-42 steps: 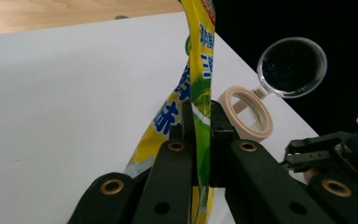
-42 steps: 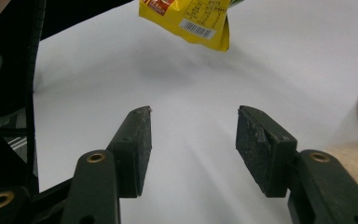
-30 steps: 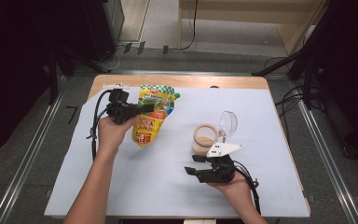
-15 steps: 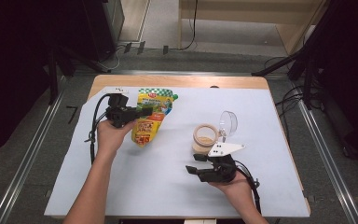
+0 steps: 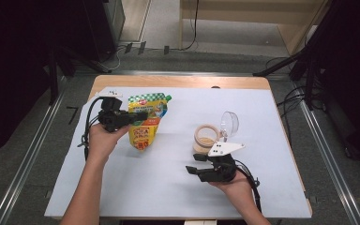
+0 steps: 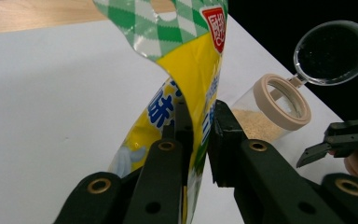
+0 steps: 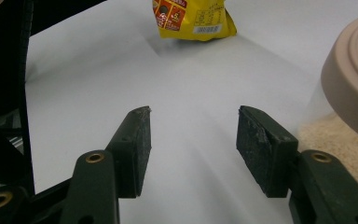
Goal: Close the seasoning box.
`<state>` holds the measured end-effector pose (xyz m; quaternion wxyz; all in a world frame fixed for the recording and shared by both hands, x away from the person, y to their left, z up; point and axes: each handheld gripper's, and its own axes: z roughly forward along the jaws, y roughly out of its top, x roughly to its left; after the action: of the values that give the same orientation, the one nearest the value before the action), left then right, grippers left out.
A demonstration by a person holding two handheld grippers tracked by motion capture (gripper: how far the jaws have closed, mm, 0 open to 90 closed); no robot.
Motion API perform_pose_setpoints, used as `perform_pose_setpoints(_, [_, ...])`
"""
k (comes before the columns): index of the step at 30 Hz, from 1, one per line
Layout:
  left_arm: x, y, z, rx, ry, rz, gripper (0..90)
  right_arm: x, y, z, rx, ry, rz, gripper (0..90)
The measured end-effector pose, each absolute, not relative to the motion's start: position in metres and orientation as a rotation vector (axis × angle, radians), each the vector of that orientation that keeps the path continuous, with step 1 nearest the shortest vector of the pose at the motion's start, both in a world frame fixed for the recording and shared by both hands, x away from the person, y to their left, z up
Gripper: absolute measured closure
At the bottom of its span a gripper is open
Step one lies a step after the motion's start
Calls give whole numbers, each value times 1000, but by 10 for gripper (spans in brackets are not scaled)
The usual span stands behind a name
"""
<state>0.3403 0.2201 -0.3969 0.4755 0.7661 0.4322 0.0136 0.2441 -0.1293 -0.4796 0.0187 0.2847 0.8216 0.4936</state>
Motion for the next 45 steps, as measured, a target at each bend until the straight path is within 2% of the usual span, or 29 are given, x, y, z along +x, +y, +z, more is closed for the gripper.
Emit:
perform_pose_setpoints(5, [336,230,-393,1821,1044,-15,777,245,-129,-478,878,2550,1539,463])
perform_pose_setpoints(10, [332,234,-389,1842,1037,-21,733,248,-129,-477,883,2550,1538,465])
perform_pose_setpoints(19, [320,239,-370,1843,1015,2,644,251,-126,-474,874,2534,1509,482])
perform_pose_setpoints(22, [318,239,-363,1843,1027,12,582,252,-126,-473,878,2539,1509,482])
perform_pose_setpoints(33, [310,246,-344,1848,1072,54,525,253,-126,-472,867,2552,1501,485])
perform_pose_setpoints(45, [303,276,-334,1777,1127,119,491,255,-132,-465,897,2549,1508,493])
